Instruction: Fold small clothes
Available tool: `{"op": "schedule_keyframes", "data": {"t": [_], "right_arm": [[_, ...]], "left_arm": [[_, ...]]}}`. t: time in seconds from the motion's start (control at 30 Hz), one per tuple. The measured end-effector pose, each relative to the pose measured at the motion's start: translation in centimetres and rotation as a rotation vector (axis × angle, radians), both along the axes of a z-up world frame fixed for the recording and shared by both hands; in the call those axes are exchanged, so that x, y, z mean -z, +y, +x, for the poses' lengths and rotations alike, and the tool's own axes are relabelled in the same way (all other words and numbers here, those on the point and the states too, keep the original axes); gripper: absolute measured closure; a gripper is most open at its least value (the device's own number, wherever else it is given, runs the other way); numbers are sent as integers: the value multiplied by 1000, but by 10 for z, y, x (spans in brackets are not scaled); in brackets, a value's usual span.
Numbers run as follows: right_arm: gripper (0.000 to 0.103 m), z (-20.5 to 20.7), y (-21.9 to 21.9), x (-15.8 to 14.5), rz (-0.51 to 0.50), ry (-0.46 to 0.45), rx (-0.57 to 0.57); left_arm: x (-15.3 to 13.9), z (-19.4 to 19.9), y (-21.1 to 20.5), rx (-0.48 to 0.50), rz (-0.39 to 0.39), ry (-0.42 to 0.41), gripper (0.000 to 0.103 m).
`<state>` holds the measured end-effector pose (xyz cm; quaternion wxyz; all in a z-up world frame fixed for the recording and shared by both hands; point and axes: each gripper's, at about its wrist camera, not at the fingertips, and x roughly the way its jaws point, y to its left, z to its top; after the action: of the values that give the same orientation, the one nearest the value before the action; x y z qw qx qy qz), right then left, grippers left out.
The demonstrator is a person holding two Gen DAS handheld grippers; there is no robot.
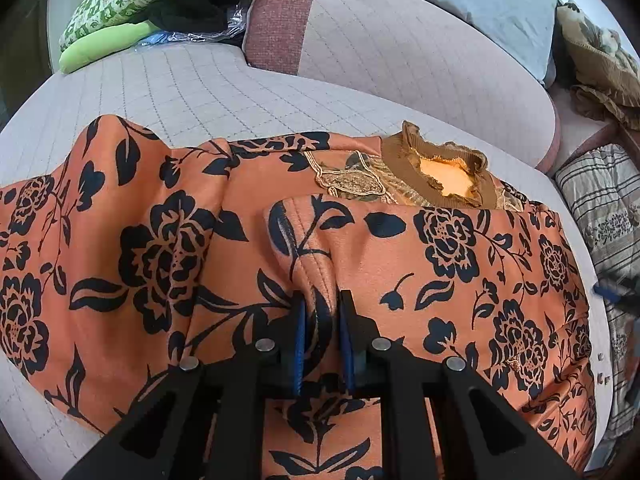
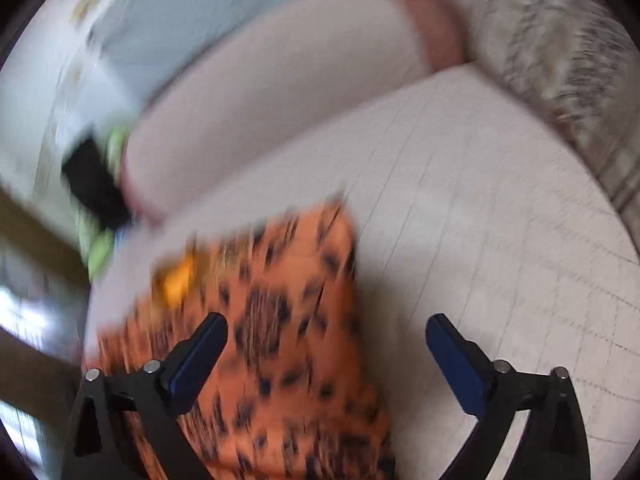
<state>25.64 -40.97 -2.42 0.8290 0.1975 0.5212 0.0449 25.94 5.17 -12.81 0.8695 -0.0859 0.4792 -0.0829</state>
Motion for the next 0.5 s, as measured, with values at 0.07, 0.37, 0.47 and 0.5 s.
{"op": "schedule_keyframes", "data": {"t": [0.07,0.37,0.47,0.5], "right_arm": [[47,-2,14,25,-26,116,-38],[102,-2,-3,46,-249,154,3],[96,-13,-23,29,-109,70,87],[96,-16,-26,20,-90,33,110]], "left_arm": [[1,-1,1,3,-2,-3,88],[1,-3,-4,15,25,-17,84],[-3,-4,-6,40,34,-14,73],[-6,-6,-5,38,30,-15,69]]}}
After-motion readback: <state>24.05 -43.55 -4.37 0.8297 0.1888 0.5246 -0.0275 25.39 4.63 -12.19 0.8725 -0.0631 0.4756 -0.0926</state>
